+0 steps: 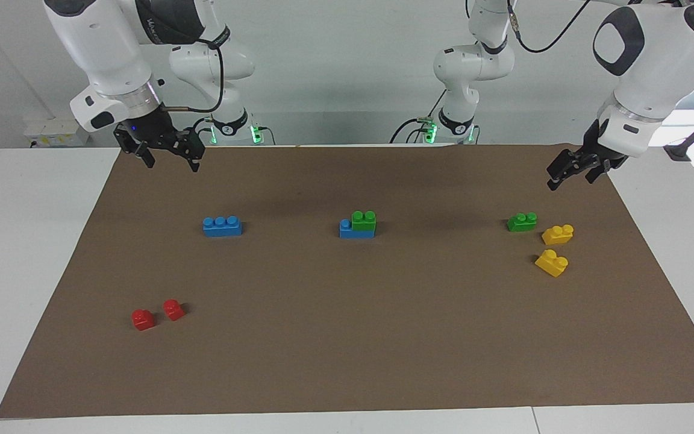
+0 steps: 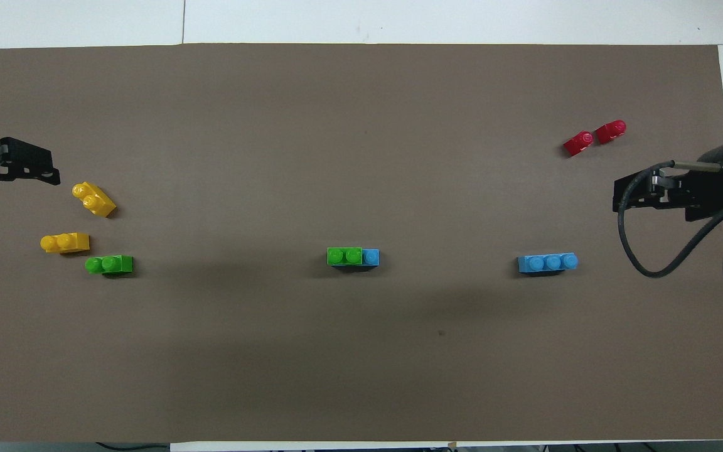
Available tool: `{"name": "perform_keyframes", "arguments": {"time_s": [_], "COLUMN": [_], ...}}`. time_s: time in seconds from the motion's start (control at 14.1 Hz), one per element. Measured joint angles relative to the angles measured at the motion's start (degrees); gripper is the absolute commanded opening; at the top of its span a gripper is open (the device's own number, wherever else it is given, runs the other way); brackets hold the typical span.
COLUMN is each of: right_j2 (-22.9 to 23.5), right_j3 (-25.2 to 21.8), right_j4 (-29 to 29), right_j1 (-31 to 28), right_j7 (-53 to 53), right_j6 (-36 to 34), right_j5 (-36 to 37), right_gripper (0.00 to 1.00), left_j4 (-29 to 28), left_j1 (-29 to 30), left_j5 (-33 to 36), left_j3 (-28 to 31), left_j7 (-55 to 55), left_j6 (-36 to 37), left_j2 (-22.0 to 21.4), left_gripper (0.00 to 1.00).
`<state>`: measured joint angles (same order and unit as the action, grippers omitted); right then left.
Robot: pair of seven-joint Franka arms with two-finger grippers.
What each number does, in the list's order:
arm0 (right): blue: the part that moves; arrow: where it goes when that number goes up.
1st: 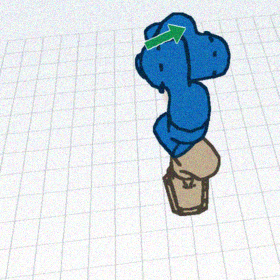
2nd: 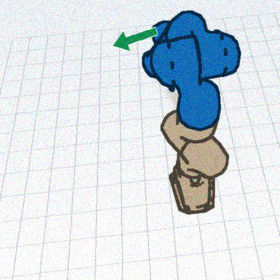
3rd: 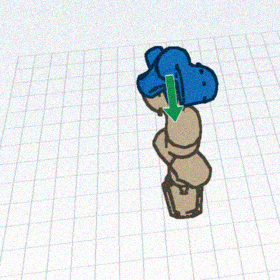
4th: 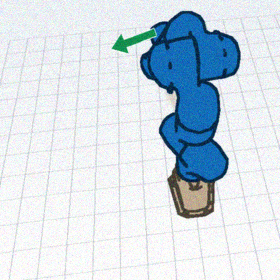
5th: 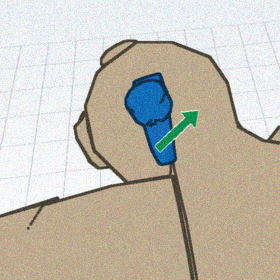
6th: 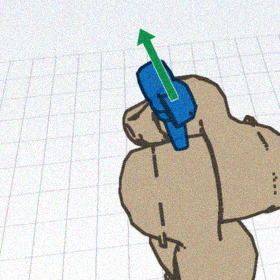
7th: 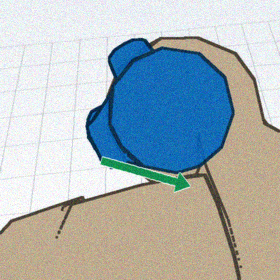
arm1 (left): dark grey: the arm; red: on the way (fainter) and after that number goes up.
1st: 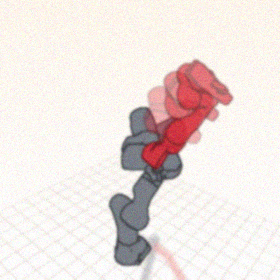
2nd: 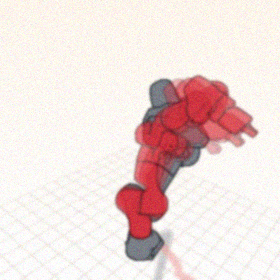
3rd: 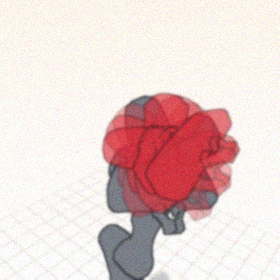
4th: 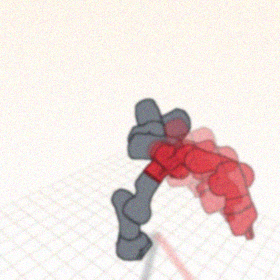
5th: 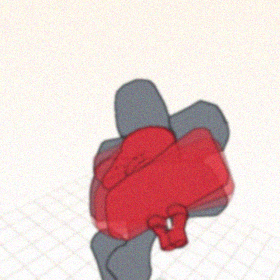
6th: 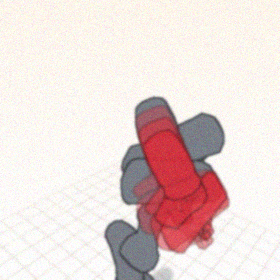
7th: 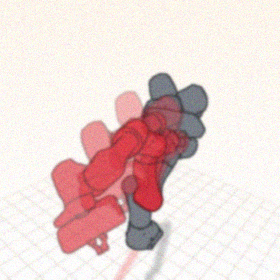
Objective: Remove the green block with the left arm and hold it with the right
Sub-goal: 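Move the left gripper toward the green-blue pair while the right gripper approaches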
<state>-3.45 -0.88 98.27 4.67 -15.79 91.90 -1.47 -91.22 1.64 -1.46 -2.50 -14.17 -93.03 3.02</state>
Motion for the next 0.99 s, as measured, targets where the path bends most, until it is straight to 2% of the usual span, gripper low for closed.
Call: {"name": "perform_keyframes", "arguments": {"time_s": [0.28,0.5,0.78,0.99], "right_j2": [-2.65,-3.63,-3.55,-2.85], "right_j3": [0.37,0.41,0.32,0.14], "right_j4": [7.32,10.42,13.98,17.86], "right_j1": [0.56,1.48,1.57,1.39], "right_j7": [-12.59,-24.11,-40.04,-49.20], "right_j6": [3.94,4.31,6.65,10.12], "right_j5": [-4.99,-10.91,-20.13,-26.44], "right_gripper": [1.00,1.00,1.00,1.00], "left_j4": [-0.38,-0.50,-0.64,-1.41], "left_j1": [-4.03,-5.91,-6.78,-7.59], "left_j5": [-0.03,-0.36,-0.83,-0.84], "left_j3": [-0.40,-0.51,-0.52,-0.57], "left_j7": [-25.71,-44.94,-64.04,-77.25], "left_j6": [-0.21,-1.16,-2.64,-6.48], "left_j2": [-0.18,-0.32,-0.38,-0.41], "left_gripper": [1.00,1.00,1.00,1.00]}}
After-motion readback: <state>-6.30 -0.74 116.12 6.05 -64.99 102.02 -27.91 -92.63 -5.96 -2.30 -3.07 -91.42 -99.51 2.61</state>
